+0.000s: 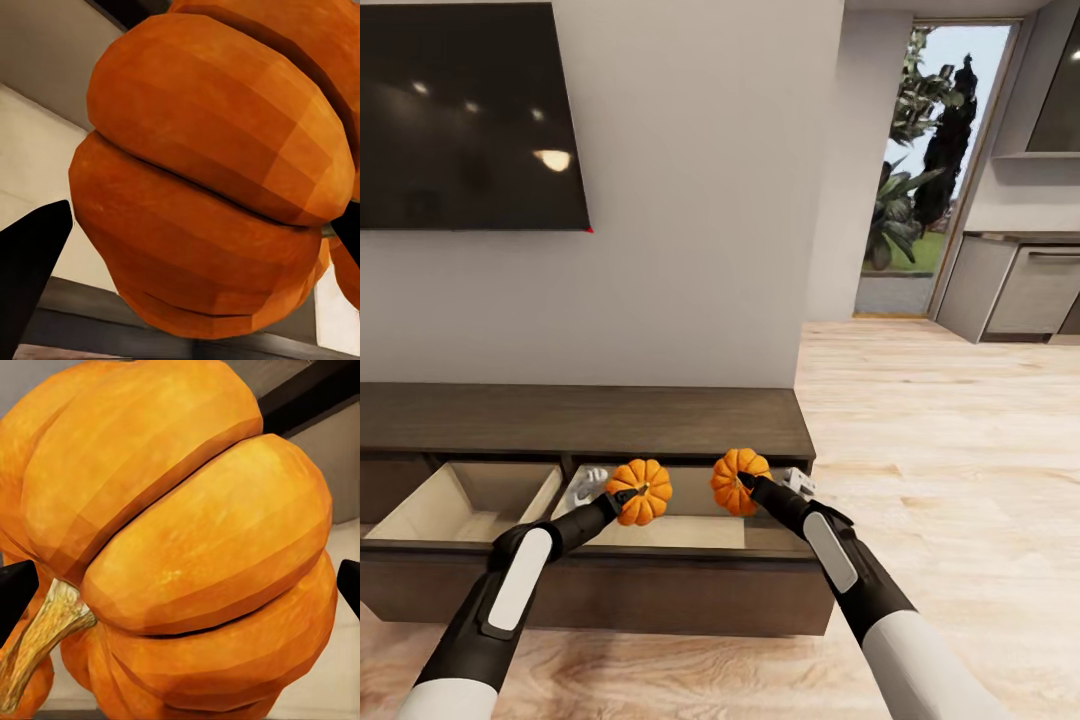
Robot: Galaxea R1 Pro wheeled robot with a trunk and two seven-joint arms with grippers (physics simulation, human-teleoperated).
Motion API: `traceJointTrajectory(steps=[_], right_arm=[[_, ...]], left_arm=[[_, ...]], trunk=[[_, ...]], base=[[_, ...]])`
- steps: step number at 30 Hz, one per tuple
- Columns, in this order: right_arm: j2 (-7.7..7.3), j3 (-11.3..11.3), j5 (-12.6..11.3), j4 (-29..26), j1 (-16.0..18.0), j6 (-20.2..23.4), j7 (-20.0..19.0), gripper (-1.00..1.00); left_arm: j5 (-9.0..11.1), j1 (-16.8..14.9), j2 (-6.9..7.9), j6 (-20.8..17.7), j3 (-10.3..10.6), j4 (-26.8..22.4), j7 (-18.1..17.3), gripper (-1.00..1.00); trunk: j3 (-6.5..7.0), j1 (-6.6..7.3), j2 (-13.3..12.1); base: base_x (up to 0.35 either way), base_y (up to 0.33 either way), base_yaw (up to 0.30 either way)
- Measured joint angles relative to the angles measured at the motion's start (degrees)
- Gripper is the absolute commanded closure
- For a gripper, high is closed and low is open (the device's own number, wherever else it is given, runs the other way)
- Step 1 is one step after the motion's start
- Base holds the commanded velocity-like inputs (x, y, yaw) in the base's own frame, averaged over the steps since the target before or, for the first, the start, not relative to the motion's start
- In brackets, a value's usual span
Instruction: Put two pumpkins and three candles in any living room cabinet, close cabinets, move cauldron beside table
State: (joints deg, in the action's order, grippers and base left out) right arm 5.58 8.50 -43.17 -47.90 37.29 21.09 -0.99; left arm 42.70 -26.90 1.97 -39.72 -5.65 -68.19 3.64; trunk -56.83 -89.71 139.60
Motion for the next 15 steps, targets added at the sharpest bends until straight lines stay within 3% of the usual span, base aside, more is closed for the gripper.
traceJointTrajectory(steps=[4, 15], right_arm=[[0.18, 2.4, -0.1, 1.6, 0.9, -1.1, 0.1, 1.0], [0.22, 3.7, -0.2, 2.3, 1.6, -1.0, 0.3, 1.0]], left_arm=[[0.1, -0.7, -0.31, 0.0, 0.0, 0.2, 0.8, 1.0], [0.2, -0.8, -0.39, 0.0, 0.0, 0.1, 0.9, 1.0]], trunk=[[0.0, 0.0, 0.0], [0.0, 0.01, 0.0]], base=[[0.0, 0.0, 0.0], [0.056, 0.0, 0.0]])
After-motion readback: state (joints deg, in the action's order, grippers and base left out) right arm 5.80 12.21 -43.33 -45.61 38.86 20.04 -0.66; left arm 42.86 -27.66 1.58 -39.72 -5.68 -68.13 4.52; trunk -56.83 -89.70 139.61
